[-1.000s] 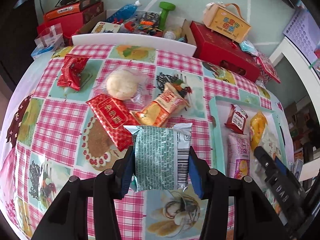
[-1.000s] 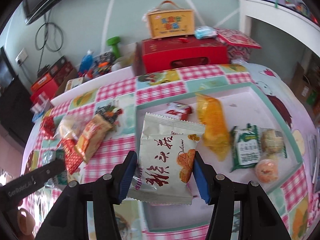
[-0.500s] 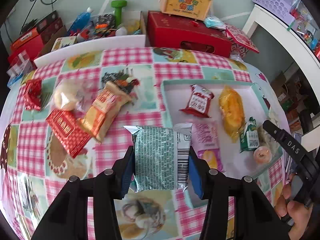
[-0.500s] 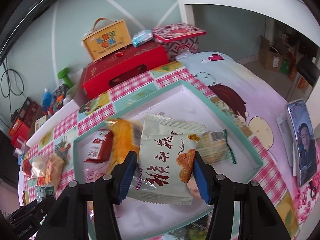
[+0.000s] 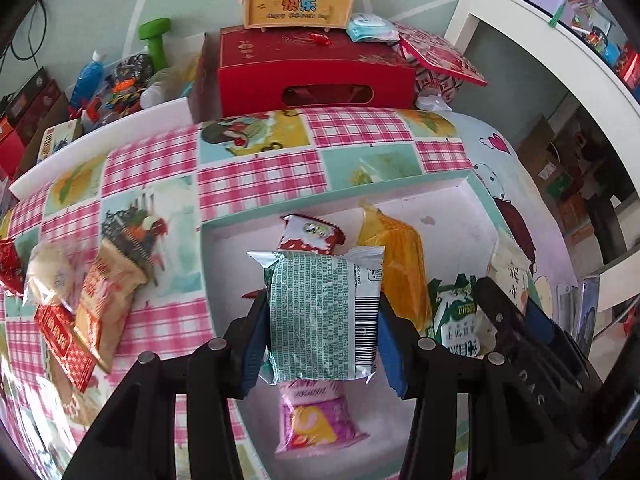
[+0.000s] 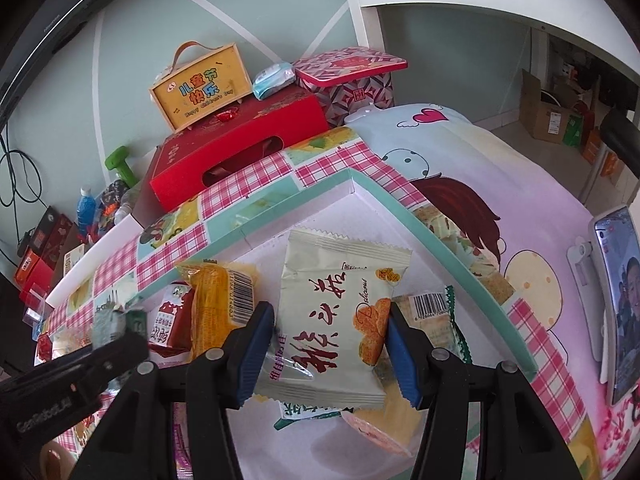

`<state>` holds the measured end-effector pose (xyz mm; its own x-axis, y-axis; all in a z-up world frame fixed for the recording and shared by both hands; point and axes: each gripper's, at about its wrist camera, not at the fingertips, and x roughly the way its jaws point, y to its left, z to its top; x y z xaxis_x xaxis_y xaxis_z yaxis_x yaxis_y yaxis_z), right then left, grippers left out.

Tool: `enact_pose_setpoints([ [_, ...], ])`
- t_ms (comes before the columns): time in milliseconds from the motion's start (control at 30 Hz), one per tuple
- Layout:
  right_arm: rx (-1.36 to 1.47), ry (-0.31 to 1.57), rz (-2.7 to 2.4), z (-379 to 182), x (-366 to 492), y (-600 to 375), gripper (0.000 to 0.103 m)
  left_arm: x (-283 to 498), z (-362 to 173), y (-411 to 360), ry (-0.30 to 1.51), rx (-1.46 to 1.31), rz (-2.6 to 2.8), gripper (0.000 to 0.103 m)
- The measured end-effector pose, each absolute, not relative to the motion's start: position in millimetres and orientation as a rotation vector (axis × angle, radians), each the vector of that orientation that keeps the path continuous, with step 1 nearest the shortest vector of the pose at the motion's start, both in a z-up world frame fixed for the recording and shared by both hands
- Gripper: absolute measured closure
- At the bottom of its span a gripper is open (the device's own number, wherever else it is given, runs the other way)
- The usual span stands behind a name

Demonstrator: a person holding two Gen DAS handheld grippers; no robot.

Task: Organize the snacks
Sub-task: 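Open both tools to drop the wafer pack and cookie packet in the tray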

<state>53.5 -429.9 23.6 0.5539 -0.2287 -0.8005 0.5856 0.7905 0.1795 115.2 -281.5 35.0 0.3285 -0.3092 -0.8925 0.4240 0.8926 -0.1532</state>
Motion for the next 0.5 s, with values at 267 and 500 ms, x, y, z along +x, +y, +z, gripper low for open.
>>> enact_pose_setpoints([
  [267,0.47,0.859,-0.505,20.8,54.8,-433.1,0.045,128.3,22.5,-294.6,1.151,0.103,-0.47,0.052],
  [500,0.48,0.866,-0.517,19.7,55.7,-433.4,0.044,126.8,28.2,-292.3,1.133,0.105,-0.455,0.036],
])
